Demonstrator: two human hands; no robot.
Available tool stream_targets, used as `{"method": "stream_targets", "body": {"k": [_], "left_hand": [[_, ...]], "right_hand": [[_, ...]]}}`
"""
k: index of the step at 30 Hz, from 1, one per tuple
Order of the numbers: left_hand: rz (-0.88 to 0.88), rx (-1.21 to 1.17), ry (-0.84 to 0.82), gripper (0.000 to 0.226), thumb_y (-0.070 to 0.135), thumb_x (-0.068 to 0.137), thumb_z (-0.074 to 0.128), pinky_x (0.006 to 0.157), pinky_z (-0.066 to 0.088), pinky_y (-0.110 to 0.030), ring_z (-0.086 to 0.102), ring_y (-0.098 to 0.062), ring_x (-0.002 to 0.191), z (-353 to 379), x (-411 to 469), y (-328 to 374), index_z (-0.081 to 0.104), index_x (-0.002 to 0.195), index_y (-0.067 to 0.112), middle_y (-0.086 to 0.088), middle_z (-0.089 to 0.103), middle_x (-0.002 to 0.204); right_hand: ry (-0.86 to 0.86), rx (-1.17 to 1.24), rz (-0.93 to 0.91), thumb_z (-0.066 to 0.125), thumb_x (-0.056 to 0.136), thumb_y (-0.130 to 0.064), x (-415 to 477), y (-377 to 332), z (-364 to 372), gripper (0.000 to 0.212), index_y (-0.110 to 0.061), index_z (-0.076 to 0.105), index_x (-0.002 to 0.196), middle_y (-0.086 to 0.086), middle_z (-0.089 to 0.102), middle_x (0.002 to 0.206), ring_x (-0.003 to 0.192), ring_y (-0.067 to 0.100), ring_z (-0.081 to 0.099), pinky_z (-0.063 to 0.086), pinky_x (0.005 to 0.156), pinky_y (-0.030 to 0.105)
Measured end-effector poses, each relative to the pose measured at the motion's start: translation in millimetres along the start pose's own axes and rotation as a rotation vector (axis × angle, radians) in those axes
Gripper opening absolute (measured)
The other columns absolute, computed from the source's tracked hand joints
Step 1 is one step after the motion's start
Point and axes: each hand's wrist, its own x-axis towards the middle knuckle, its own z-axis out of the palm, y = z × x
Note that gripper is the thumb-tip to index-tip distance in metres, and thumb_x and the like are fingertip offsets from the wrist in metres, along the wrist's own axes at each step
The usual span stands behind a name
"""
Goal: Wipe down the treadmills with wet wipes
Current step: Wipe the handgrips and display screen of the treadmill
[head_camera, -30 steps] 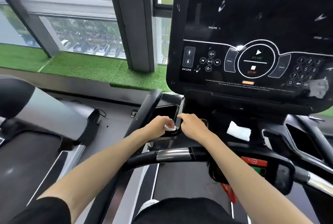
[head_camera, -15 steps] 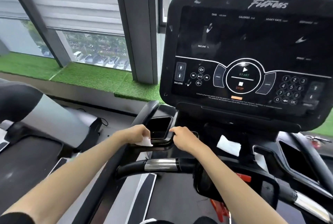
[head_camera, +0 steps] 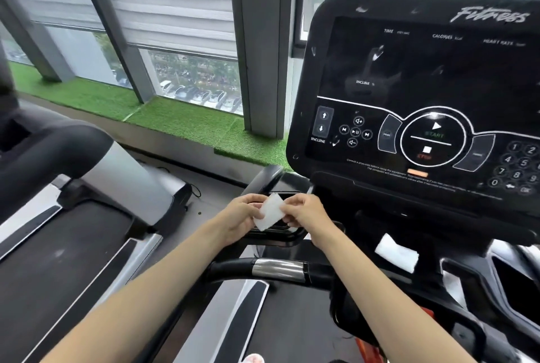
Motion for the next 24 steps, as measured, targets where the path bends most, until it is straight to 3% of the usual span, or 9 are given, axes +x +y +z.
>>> {"method": "stream_targets", "body": {"k": [2,4,6,11,12,14,16,19,24], "left_hand": [[0.011,-0.105,0.064,0.029,-0.017,0.087,0.045,0.067,0.055,-0.028,0.061,-0.021,0.079,-2.6,-1.1,-1.4,0.057,0.1,0.006,-0.012,0.062,0.092],[-0.066,-0.175,0.058,0.014,0.006,0.093,0.057,0.071,0.057,-0.033,0.061,-0.023,0.084,-7.3,-4.8,-3.3,0.056,0.105,0.011,-0.011,0.063,0.096],[-0.144,-0.105,0.029,0.02,0.021,0.092,0.062,0.077,0.054,-0.039,0.061,-0.023,0.087,-11.7,-6.6,-7.3,0.056,0.109,0.016,-0.008,0.063,0.097],[-0.083,-0.108,0.248,0.031,0.0,0.092,0.057,0.07,0.046,-0.028,0.056,-0.017,0.079,-12.9,-2.0,-17.8,0.049,0.12,0.01,-0.007,0.062,0.098],[-0.024,-0.005,0.289,0.032,0.004,0.092,0.059,0.071,0.046,-0.026,0.055,-0.015,0.081,-15.5,-0.8,-20.8,0.05,0.122,0.012,-0.008,0.06,0.104],[0.219,0.441,0.33,0.035,0.018,0.088,0.069,0.076,0.043,-0.015,0.052,-0.01,0.09,-24.1,0.8,-27.7,0.052,0.118,0.019,-0.007,0.052,0.115],[0.477,0.819,0.228,0.041,0.024,0.078,0.078,0.085,0.039,-0.011,0.049,-0.011,0.099,-29.4,-0.6,-31.7,0.055,0.112,0.024,-0.002,0.047,0.113],[0.68,1.042,0.152,0.033,0.023,0.074,0.079,0.086,0.043,-0.025,0.051,-0.016,0.096,-27.2,-0.7,-38.0,0.062,0.102,0.014,0.0,0.053,0.101],[0.933,1.322,0.114,0.019,0.002,0.073,0.062,0.064,0.04,-0.021,0.052,-0.015,0.073,-30.2,4.4,-39.7,0.065,0.09,0.01,0.0,0.057,0.082]], "right_hand": [[0.042,0.058,0.044,0.061,0.089,-0.001,2.4,1.3,0.8,0.006,-0.007,0.061,0.089,0.006,0.064,0.072,0.056,0.01,0.058,0.047,0.051,0.017],[0.076,0.127,0.083,0.058,0.09,-0.001,4.2,1.9,2.1,0.009,-0.009,0.061,0.087,0.007,0.064,0.071,0.056,0.01,0.058,0.048,0.052,0.017],[0.074,0.187,0.114,0.057,0.091,-0.001,5.6,2.4,5.3,0.012,-0.011,0.06,0.084,0.008,0.064,0.071,0.059,0.012,0.06,0.05,0.055,0.019],[0.001,0.22,0.164,0.06,0.09,-0.004,5.5,5.1,16.2,0.009,-0.012,0.061,0.086,0.008,0.069,0.08,0.067,0.015,0.065,0.05,0.058,0.023],[-0.001,0.22,0.169,0.06,0.09,-0.004,5.4,5.2,17.6,0.008,-0.012,0.061,0.087,0.008,0.069,0.082,0.067,0.015,0.066,0.05,0.057,0.023],[0.009,0.234,0.179,0.058,0.091,-0.005,6.0,5.3,18.8,0.007,-0.011,0.061,0.089,0.008,0.069,0.082,0.067,0.015,0.065,0.05,0.058,0.023],[0.014,0.246,0.191,0.056,0.092,-0.005,7.1,4.3,19.2,0.007,-0.009,0.061,0.089,0.009,0.068,0.079,0.065,0.016,0.065,0.051,0.059,0.024],[-0.032,0.254,0.201,0.056,0.09,-0.004,7.8,3.3,19.7,0.007,-0.008,0.062,0.088,0.009,0.069,0.072,0.062,0.016,0.066,0.053,0.063,0.026],[-0.105,0.126,0.167,0.058,0.09,-0.009,8.9,7.4,13.5,0.01,-0.013,0.064,0.082,0.006,0.07,0.075,0.069,0.014,0.066,0.051,0.069,0.025]]}}
